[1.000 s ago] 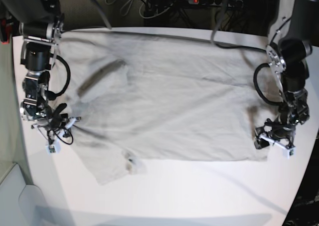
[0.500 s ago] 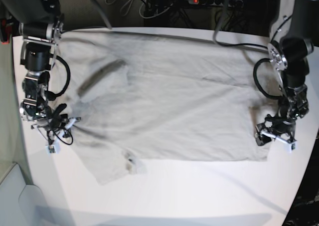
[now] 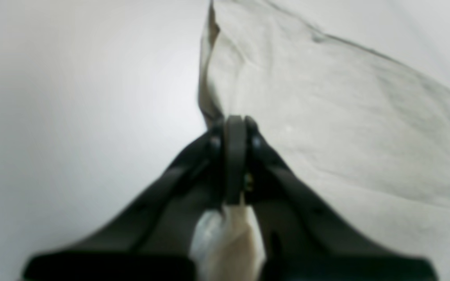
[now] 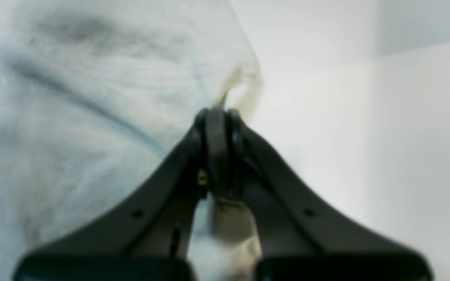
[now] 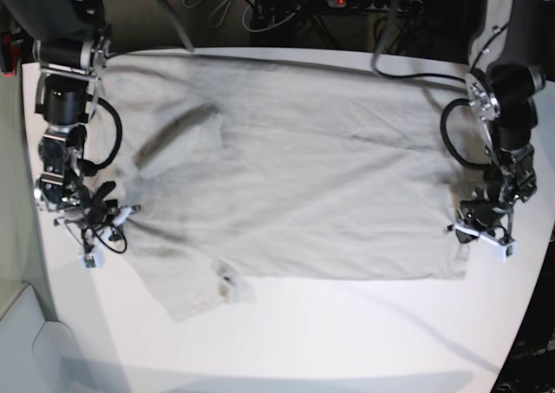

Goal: Layout the t-shirt on the table in an organized manner, then fold the t-shirt properly
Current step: 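Grasp the shirt side edges midway with both grippers, then lift the grasped edges with both grippers and fold them toward the collar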

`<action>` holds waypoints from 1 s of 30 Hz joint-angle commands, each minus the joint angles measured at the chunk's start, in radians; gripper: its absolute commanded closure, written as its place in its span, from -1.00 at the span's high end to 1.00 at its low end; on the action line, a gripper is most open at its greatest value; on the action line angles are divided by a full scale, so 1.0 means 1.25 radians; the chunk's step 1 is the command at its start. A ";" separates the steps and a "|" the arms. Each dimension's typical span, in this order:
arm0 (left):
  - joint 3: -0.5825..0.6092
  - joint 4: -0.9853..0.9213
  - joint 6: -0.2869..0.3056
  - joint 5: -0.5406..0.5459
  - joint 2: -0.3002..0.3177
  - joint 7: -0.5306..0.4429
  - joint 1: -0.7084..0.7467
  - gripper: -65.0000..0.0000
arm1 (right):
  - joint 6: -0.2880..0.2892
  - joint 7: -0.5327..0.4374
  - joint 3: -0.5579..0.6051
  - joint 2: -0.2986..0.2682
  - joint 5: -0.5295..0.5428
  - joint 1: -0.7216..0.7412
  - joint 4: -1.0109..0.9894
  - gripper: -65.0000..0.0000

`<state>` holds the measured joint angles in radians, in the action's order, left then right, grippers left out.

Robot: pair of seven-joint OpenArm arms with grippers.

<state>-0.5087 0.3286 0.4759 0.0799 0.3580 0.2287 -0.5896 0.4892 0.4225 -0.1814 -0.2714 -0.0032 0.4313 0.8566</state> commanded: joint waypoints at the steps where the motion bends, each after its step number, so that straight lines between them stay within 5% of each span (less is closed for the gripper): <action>1: 0.000 0.014 0.007 -0.013 0.005 0.036 -0.006 -0.99 | 0.000 -0.019 -0.003 -0.013 0.007 0.025 0.017 -1.00; 6: -0.002 0.156 0.009 -0.004 -0.001 0.128 0.030 -0.99 | 0.014 -0.017 -0.004 -0.013 0.007 -0.013 0.135 -1.00; 15: -0.001 0.424 0.009 0.166 -0.007 0.240 0.185 -0.99 | 0.034 0.044 -0.006 -0.008 0.007 -0.076 0.283 -1.00; 30: -0.005 0.682 0.008 0.273 -0.006 0.301 0.310 -0.99 | 0.034 0.057 -0.051 0.014 0.007 -0.247 0.565 -1.00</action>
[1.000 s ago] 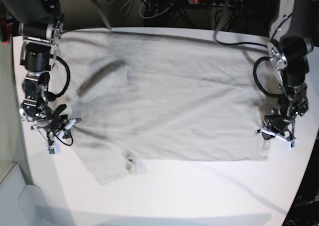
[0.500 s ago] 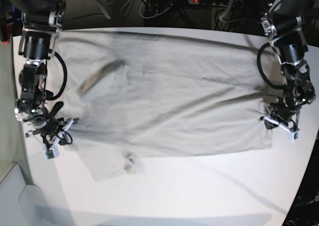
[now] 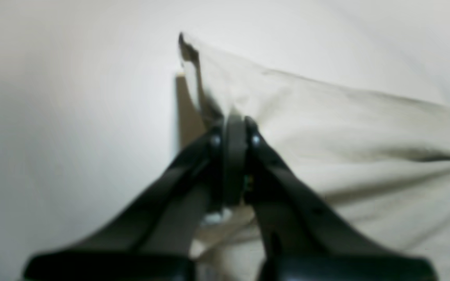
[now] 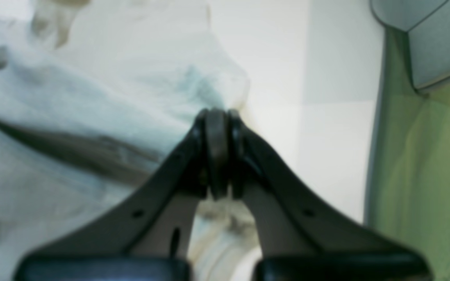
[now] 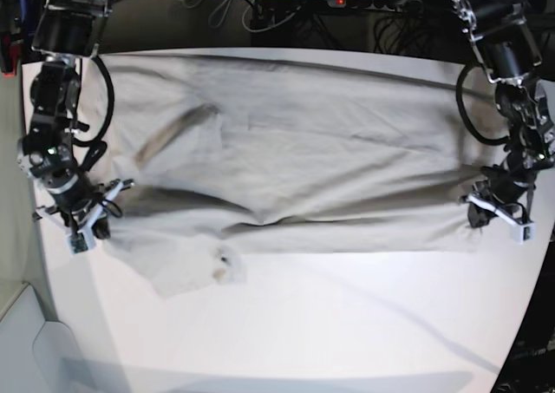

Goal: Layout the t-shirt on the table in an organized manner, then fold the t-shirt properly
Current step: 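Lift the grasped edges with both grippers and fold them toward the collar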

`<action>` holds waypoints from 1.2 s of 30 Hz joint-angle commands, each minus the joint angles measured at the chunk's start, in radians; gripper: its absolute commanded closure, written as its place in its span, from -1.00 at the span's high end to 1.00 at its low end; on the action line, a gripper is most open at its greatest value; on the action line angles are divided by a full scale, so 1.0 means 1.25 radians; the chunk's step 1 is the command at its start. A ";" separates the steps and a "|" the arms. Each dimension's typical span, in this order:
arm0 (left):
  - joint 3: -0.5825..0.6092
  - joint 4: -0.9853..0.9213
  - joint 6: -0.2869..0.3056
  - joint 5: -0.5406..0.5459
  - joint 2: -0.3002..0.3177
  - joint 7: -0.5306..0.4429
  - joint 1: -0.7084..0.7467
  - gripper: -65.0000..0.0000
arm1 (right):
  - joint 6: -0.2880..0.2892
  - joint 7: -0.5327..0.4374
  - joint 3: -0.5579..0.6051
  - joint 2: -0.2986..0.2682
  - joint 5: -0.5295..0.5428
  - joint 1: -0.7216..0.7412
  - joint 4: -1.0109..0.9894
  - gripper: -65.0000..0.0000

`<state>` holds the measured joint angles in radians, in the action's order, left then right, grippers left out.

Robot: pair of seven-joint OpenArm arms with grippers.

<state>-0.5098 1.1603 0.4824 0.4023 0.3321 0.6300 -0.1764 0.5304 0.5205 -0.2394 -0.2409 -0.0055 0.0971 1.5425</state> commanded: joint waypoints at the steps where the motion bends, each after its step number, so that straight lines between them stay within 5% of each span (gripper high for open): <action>1: -0.015 0.026 0.004 0.014 0.015 -0.020 -0.014 -0.99 | 0.001 -0.022 -0.004 -0.010 0.009 0.009 0.035 -1.00; 7: -0.090 0.040 0.005 0.014 0.014 -0.020 -0.010 -0.99 | 0.007 -0.022 -0.034 0.009 0.010 -0.068 0.133 -1.00; 13: -0.090 0.043 0.005 0.014 0.016 -0.020 -0.009 -0.99 | 0.134 0.014 -0.114 0.078 0.010 -0.113 0.208 -1.00; 24: -0.091 0.045 0.006 0.020 0.016 -0.020 0.009 -0.99 | 0.134 0.040 -0.147 0.093 0.010 -0.167 0.214 -1.00; 36: -0.106 0.091 0.006 0.161 0.033 -0.020 0.115 -0.99 | 0.134 0.041 -0.174 0.098 0.010 -0.185 0.210 -1.00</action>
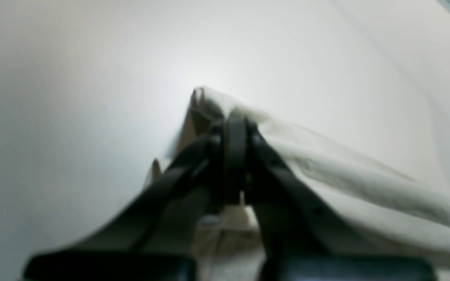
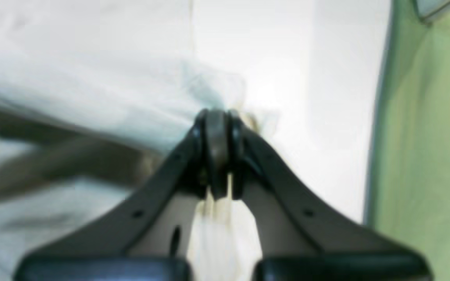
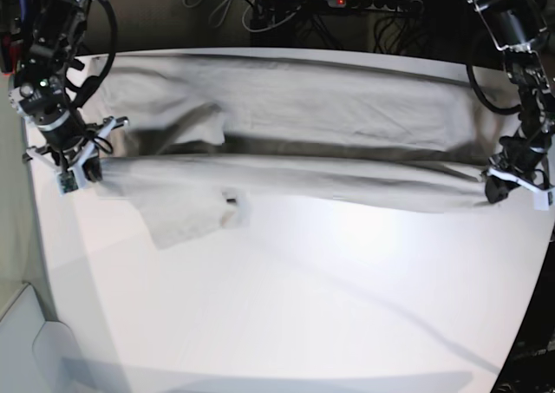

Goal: Layout the t-shirt on the table in an organized manner, then fold the t-shirt properly
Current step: 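Lift the grasped edges with both grippers and fold them toward the collar, then lower the folded half onto the collar end and pull both grippers back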

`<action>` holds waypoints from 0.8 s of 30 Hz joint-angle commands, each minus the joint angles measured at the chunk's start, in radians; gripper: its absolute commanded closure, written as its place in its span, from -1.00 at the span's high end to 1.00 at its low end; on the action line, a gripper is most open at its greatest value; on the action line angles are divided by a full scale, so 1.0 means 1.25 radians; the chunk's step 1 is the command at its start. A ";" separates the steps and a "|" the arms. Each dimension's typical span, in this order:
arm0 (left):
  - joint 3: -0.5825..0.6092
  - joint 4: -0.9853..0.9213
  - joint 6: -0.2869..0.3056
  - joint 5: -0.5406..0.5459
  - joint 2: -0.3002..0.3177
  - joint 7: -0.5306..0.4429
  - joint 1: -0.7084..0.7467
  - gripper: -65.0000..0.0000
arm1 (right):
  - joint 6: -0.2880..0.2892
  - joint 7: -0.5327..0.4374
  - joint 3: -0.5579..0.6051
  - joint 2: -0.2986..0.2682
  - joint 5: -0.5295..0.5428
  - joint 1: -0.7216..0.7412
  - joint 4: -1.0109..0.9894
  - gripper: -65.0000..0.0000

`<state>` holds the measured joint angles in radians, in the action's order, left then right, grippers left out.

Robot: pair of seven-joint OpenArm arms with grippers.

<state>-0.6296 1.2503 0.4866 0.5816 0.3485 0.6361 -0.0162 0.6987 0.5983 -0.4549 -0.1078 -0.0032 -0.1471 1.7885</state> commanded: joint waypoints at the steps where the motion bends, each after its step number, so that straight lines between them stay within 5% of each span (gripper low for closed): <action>1: -0.022 0.039 0.003 0.018 0.018 -0.025 0.000 -0.99 | 0.000 -0.020 0.000 -0.009 0.008 0.010 0.013 -1.00; 24: -0.071 0.119 0.003 0.019 0.002 -0.023 0.168 -0.99 | 0.000 -0.020 -0.001 0.006 0.008 0.010 0.013 -1.00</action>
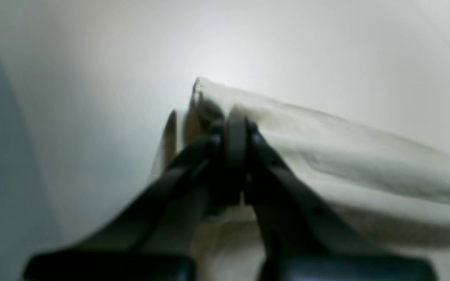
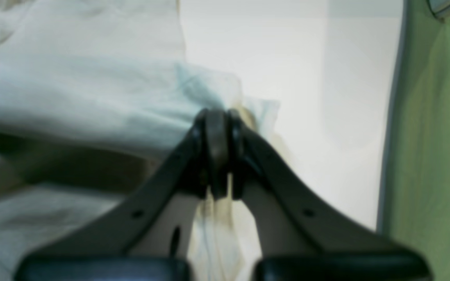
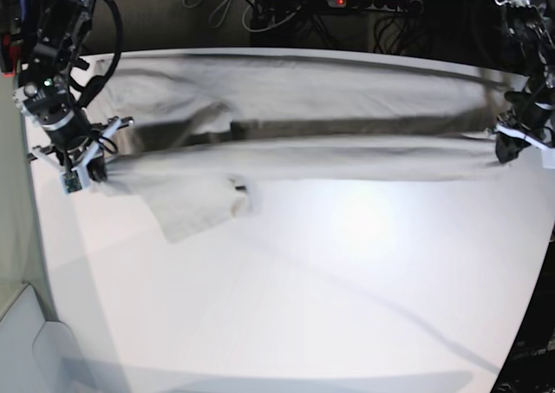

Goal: Layout the t-shirt on the table in an organized manner, then fold the t-shirt properly
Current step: 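Lower the folded half onto the collar end and pull both grippers back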

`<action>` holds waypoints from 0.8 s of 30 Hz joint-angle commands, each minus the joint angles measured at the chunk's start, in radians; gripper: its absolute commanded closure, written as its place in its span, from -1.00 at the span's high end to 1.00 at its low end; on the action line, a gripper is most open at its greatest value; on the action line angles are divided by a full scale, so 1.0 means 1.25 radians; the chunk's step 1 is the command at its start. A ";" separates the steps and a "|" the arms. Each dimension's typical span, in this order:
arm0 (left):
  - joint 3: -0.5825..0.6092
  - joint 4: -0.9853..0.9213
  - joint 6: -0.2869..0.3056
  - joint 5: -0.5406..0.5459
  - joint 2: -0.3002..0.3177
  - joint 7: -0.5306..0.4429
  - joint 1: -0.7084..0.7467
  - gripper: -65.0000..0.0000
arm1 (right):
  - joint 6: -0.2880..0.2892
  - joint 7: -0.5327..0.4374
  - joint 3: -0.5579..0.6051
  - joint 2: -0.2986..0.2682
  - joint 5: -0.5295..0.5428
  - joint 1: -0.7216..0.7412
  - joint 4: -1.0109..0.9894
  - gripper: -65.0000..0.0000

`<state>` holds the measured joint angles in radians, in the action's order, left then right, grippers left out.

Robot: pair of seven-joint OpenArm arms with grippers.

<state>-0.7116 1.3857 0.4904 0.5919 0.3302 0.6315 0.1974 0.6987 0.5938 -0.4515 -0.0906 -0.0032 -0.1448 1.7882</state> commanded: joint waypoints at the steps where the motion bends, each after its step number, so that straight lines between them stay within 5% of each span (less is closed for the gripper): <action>1: -0.006 0.010 0.000 0.011 0.015 -0.020 0.005 -0.99 | 0.000 -0.017 -0.004 -0.008 0.008 0.008 0.014 -1.00; 17: -0.039 0.106 0.000 0.056 0.004 -0.019 0.043 -0.99 | 0.000 -0.014 -0.004 -0.008 0.008 0.015 0.014 -1.00; 24: -0.103 0.140 0.000 0.093 0.003 0.078 0.038 -0.99 | 0.000 -0.014 -0.004 -0.008 0.008 0.015 0.014 -1.00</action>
<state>-0.8310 1.5414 0.4908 0.6899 0.3134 0.7559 0.2512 0.6987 0.5991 -0.4515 -0.0902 -0.0021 -0.1368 1.7882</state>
